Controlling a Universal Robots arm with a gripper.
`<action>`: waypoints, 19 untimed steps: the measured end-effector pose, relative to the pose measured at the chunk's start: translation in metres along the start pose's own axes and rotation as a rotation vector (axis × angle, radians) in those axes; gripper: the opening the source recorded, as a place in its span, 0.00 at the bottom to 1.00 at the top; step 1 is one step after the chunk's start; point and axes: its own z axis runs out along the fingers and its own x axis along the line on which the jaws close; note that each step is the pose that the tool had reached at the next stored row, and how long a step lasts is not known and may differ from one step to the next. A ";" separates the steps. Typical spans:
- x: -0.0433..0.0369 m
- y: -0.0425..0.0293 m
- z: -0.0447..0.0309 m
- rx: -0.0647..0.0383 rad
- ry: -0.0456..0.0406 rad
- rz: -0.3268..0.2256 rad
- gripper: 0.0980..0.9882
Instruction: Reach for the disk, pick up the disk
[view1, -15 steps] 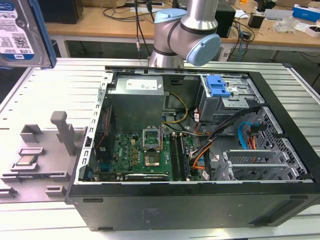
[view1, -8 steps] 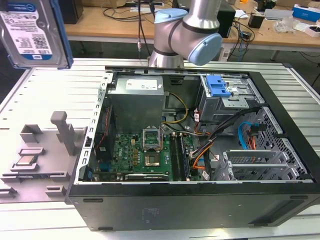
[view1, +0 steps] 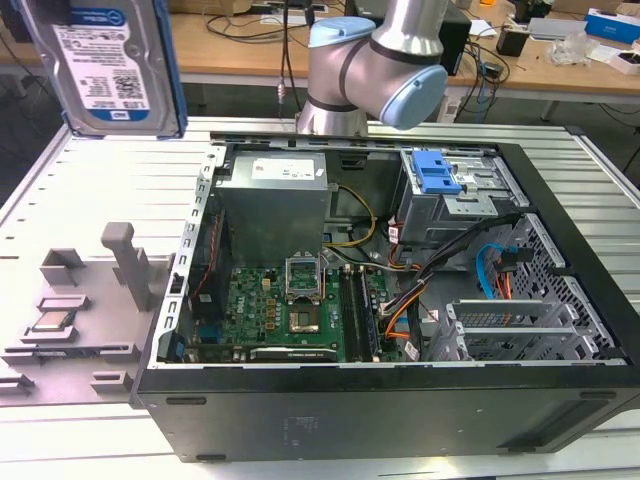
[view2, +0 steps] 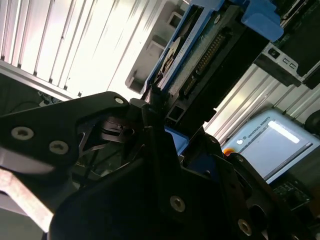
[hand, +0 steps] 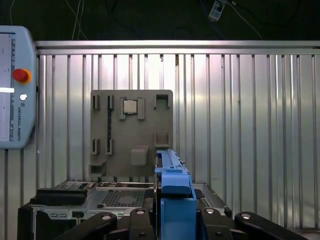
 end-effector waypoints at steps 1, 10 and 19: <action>0.0000 -0.0051 -0.0002 0.000 0.0000 0.000 0.30; -0.0002 -0.0436 -0.0017 0.000 0.0001 0.000 0.30; -0.0005 -0.0924 -0.0035 0.000 0.0000 0.000 0.30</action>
